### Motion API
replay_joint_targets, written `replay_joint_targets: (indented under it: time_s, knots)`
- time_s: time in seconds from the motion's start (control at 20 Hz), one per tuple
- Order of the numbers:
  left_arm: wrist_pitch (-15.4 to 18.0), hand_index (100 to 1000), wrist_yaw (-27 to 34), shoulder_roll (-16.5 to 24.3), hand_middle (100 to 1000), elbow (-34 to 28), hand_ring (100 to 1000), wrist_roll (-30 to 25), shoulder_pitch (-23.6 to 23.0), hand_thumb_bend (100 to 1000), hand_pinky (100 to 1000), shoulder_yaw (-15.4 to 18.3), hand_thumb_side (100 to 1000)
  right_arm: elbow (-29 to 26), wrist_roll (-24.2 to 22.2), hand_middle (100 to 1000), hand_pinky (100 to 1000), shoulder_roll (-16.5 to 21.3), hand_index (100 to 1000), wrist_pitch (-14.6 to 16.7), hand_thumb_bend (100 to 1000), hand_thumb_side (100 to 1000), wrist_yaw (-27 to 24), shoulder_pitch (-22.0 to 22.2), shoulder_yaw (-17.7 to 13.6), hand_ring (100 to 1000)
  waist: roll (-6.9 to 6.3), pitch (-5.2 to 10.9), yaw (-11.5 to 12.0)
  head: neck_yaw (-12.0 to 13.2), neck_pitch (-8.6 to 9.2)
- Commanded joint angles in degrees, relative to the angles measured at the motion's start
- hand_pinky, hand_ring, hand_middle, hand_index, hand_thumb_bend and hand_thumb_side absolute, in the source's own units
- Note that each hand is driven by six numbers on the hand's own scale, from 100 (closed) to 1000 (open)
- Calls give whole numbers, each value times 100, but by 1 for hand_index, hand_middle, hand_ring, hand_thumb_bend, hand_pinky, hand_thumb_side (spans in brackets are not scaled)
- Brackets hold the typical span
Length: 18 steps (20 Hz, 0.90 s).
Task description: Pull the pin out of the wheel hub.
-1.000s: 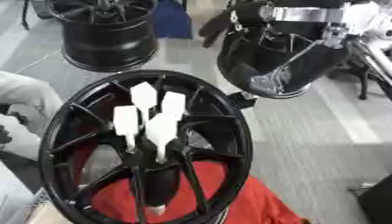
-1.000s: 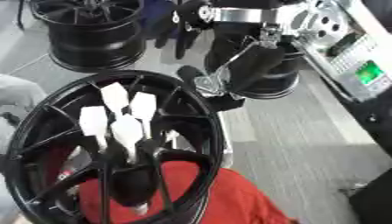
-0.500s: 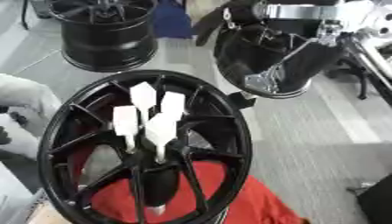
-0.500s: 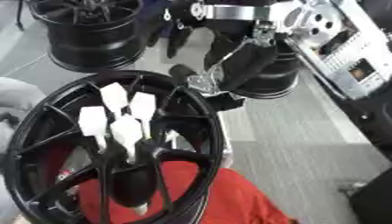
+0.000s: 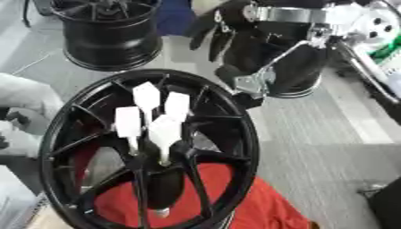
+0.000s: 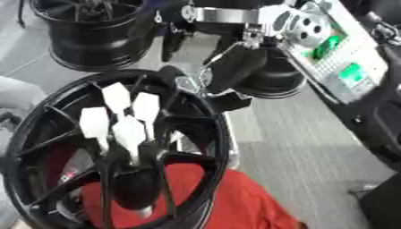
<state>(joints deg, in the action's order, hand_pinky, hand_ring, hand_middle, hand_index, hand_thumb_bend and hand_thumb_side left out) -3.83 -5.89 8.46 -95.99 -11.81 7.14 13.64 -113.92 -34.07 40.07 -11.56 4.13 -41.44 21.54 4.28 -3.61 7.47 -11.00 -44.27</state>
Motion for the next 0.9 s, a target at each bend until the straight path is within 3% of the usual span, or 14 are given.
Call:
replay_joint_targets:
  time_s: [0.05, 0.6, 0.9]
  knots:
    - [10, 686, 14, 38, 605, -113, 693, -23, 77, 100, 539, -8, 761, -67, 78, 792, 755, -8, 926, -184, 100, 340, 119, -48, 5, 699, -48, 38, 6, -39, 15]
    - [20, 686, 20, 15, 605, -102, 694, -46, 93, 100, 540, -30, 761, -67, -45, 802, 759, -302, 929, -784, 100, 408, 791, 1, 204, 714, -77, 30, 53, -128, 15]
    - [32, 686, 12, -8, 605, -90, 695, -85, 111, 100, 540, -71, 760, -56, -95, 821, 779, -457, 926, -1258, 100, 514, 1143, 62, 215, 785, -95, 13, 106, -227, 15]
